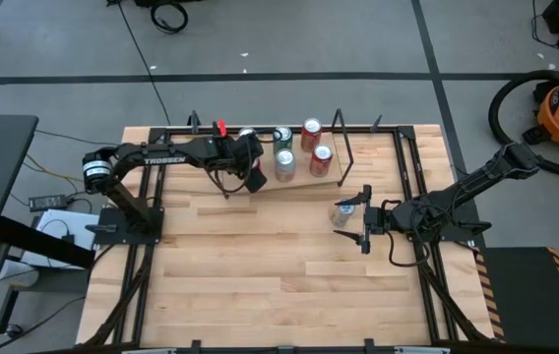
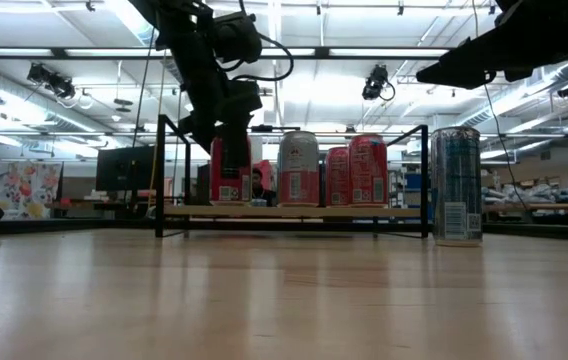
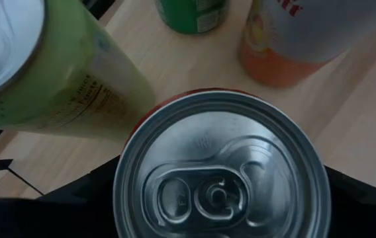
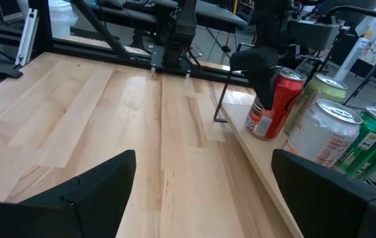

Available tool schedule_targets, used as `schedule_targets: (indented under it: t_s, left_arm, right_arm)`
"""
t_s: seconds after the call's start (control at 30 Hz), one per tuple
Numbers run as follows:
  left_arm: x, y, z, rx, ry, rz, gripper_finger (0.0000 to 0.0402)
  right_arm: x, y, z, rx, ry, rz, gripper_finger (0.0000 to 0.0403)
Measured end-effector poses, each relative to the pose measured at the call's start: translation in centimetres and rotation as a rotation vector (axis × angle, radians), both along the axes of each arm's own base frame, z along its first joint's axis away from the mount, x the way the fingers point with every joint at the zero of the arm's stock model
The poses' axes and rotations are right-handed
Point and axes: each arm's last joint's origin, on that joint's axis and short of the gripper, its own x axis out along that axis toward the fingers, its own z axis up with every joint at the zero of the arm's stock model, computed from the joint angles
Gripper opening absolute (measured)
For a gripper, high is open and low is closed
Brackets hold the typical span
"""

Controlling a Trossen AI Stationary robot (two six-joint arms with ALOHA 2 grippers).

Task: Place canned beverage on shelf
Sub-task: Put the red-black soda can on the shelf

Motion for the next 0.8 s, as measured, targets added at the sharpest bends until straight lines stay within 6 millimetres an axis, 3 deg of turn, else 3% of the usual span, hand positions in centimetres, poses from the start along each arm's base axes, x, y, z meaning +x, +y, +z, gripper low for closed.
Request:
schedule_targets:
  t_s: [0.27, 0.8]
  left_arm:
    - [-0.05, -0.28, -0.68, -0.020, 0.041, -0.041, 0.0359]
    - [-0.10, -0.62, -0.37, 0.028, 0.070, -0.081, 0.0362]
  right_arm:
    - [0.00, 0.00, 0.00, 0.001, 0.000, 0.000, 0.0364]
    - [0.00, 0.00, 0.00, 0.001, 0.000, 0.000, 0.0364]
